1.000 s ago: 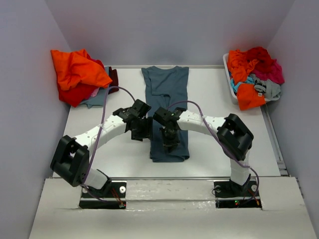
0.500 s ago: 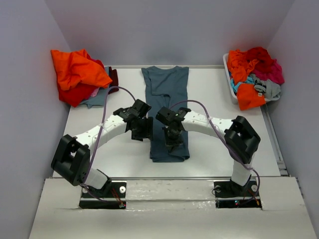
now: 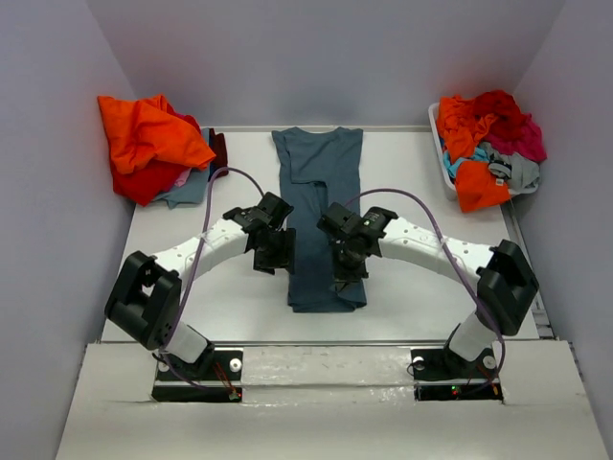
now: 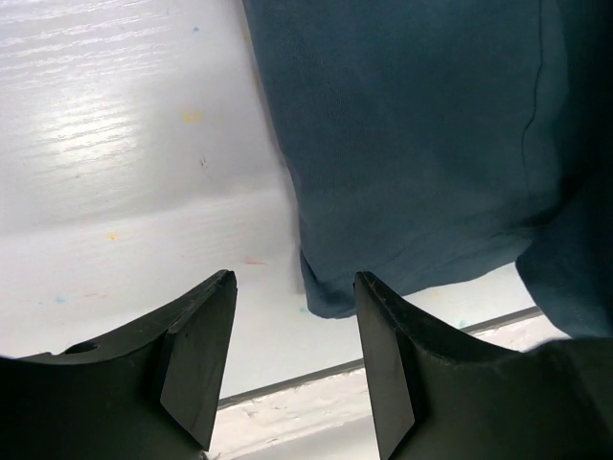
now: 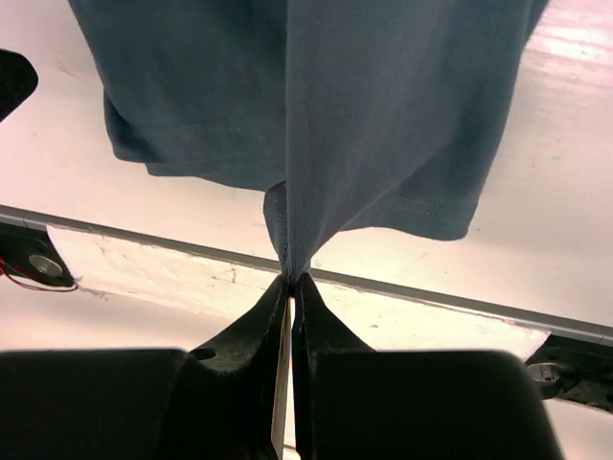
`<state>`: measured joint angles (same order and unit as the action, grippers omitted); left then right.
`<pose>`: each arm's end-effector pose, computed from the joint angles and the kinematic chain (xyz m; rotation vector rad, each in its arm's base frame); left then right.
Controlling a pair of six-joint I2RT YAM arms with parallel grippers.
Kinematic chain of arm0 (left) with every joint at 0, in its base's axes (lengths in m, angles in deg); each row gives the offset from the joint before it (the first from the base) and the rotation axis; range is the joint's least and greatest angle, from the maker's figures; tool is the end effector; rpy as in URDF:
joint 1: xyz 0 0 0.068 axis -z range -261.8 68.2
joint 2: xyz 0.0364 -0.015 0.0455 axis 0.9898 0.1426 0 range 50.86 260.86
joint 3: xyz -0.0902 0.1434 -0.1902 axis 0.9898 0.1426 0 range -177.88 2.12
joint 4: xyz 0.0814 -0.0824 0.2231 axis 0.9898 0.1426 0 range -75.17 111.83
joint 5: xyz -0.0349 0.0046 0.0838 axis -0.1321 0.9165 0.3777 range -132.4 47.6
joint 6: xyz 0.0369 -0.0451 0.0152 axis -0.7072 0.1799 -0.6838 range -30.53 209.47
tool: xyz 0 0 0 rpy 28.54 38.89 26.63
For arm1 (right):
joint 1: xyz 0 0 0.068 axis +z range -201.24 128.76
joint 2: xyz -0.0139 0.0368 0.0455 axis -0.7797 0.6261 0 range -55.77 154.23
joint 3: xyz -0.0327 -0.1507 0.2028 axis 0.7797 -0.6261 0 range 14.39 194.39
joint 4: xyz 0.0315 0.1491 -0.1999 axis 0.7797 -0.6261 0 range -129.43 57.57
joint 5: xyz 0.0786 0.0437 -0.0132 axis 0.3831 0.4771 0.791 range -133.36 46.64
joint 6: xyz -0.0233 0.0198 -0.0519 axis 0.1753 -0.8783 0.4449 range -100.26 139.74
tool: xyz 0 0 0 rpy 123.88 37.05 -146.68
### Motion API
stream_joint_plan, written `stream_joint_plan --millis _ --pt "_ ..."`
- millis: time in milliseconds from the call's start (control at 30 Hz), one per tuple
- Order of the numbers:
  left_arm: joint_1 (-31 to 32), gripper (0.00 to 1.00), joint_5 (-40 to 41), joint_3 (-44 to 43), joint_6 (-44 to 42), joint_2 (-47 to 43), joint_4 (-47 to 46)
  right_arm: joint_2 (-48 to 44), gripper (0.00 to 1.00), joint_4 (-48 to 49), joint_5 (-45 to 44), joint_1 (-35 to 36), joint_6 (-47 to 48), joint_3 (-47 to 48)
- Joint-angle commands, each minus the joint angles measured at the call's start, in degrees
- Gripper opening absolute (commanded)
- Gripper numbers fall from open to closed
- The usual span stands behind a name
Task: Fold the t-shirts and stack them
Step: Fold the tshirt
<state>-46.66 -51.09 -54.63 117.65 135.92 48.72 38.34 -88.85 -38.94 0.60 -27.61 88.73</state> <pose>0.2322 -0.1716 0.1951 0.2192 2.7491 -0.5365 0.1868 0.2430 0.2205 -0.1324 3.0205 0.3546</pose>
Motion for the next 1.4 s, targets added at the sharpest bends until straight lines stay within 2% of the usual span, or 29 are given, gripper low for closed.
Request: stream_joint_plan --millis 0,400,767,933,1100,1367 --pt "-0.3 0.64 -0.8 -1.3 -2.1 0.8 0.8 -4.4 0.07 -2.8 -2.1 0.5 -3.0 -1.8" --pt "1.3 0.63 -0.7 -3.0 -4.0 4.4 2.1 -12.5 0.07 -6.1 -4.0 0.5 -7.5 -6.8" --pt "2.4 0.63 -1.6 -3.0 -5.6 4.9 3.0 -15.9 0.07 -8.4 -4.2 -0.5 -8.9 -9.0" --pt "5.3 0.63 -3.4 -5.7 -8.2 5.7 3.9 -15.0 0.07 -8.5 -5.8 -1.6 -7.8 -7.0" --pt "9.2 0.63 -0.7 -7.9 -9.2 8.7 5.0 -11.7 0.07 -8.9 -6.2 -1.6 -6.3 -2.9" --pt "11.6 0.63 0.1 -8.3 -9.5 10.0 5.2 -8.6 0.07 -10.5 -7.2 -3.1 -4.0 4.0"
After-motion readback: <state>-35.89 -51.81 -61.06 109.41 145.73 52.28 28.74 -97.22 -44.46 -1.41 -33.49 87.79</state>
